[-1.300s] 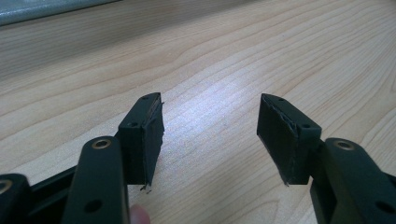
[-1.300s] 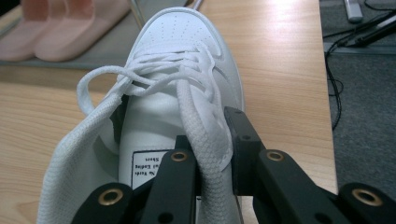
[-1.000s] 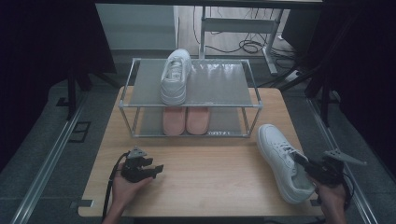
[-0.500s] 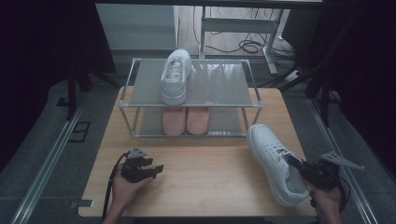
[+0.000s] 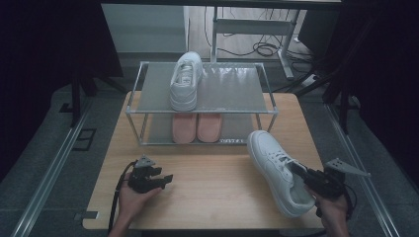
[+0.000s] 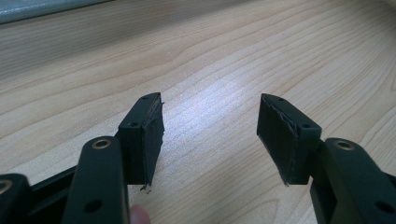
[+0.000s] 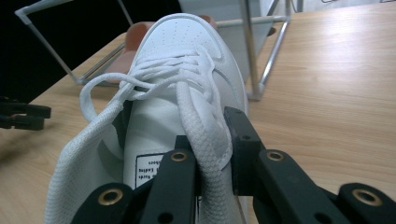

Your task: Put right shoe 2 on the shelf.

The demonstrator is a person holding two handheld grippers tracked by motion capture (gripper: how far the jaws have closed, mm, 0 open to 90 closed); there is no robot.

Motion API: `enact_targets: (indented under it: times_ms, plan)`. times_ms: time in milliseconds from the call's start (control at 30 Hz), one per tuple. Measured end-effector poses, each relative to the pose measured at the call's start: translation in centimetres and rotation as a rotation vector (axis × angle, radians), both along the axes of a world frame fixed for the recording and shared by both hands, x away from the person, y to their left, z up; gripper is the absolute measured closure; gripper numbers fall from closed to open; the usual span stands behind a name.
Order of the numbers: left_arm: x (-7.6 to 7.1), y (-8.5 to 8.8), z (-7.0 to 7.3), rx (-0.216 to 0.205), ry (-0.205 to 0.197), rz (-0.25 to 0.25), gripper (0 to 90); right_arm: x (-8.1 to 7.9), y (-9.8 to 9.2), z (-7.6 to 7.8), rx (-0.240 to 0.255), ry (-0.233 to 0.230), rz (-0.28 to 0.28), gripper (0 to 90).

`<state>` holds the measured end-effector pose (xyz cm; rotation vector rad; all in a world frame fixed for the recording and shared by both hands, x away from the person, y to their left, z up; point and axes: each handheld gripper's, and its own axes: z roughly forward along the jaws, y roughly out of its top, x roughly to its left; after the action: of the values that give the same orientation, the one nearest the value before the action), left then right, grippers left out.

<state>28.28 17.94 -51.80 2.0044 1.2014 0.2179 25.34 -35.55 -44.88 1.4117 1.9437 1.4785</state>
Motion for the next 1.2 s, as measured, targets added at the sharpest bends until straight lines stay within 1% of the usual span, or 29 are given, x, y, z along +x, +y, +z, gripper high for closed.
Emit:
enact_targets:
  times_ms: [367,567,833,1133,1200]
  plan:
    - [0.0,-0.1,-0.1,0.0,0.002,-0.003,41.6,0.3,1.9,0.4,0.009,-0.013,0.045,81.7]
    - [0.0,-0.1,-0.1,-0.003,0.003,0.001,41.7,0.6,3.1,0.6,0.028,-0.015,0.071,81.7]
    - [0.0,-0.1,0.0,-0.002,0.002,-0.001,41.6,0.8,4.7,0.8,0.035,-0.021,0.107,81.7]
    - [0.0,0.0,-0.1,0.002,0.0,-0.007,41.6,1.0,6.2,1.4,0.061,-0.037,0.136,81.7]
    - [0.0,0.0,0.0,-0.002,0.003,-0.001,41.6,1.0,6.5,1.6,0.067,-0.041,0.142,81.7]
